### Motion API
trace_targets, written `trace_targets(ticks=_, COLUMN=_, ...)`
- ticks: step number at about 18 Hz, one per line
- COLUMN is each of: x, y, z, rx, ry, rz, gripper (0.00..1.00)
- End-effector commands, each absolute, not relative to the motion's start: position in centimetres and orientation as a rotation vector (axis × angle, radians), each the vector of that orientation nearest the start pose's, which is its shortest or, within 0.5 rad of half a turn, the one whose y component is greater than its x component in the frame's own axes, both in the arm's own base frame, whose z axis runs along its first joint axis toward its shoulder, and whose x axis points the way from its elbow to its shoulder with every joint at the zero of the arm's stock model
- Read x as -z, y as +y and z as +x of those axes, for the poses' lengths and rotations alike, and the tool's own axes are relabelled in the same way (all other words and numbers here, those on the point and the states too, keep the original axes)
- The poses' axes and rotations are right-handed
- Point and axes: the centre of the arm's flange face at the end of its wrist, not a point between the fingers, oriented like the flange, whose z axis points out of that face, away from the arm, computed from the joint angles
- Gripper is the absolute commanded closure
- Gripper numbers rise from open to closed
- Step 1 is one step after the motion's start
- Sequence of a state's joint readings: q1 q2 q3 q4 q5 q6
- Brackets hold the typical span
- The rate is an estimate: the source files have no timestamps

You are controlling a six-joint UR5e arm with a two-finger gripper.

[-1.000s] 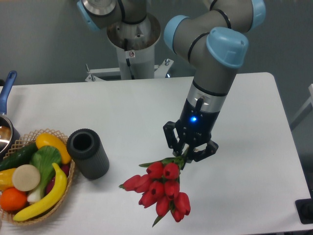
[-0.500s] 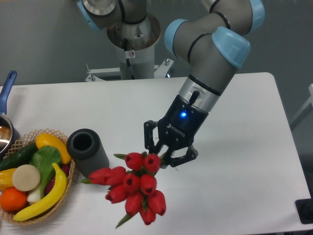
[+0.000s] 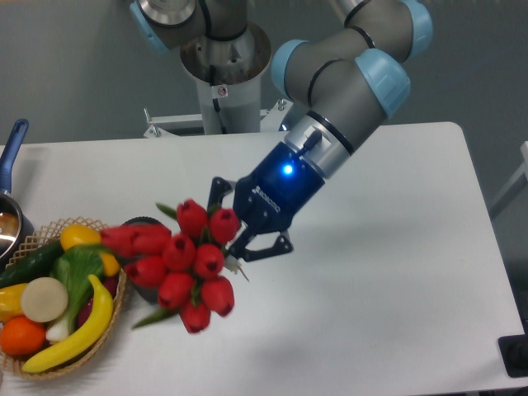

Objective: Insert the flowers into the vase
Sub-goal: 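Lower the tulip stems into the opening of the black vase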

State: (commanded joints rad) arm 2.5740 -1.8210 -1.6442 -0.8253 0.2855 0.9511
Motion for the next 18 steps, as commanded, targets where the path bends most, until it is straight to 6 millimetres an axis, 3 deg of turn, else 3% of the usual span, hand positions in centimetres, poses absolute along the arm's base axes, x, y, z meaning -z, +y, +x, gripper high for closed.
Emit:
trace_targets(ticks=12, x=-47.1, y=49.7, z=-33.1, rx=0.543, ry=0.278, rz=-1.711, gripper=1.00)
trace_targets(ticks=18, x=-45.1, y=50.3, z=-31.2, rx=0.596, ry=0.281, rz=-1.709, gripper=1.00)
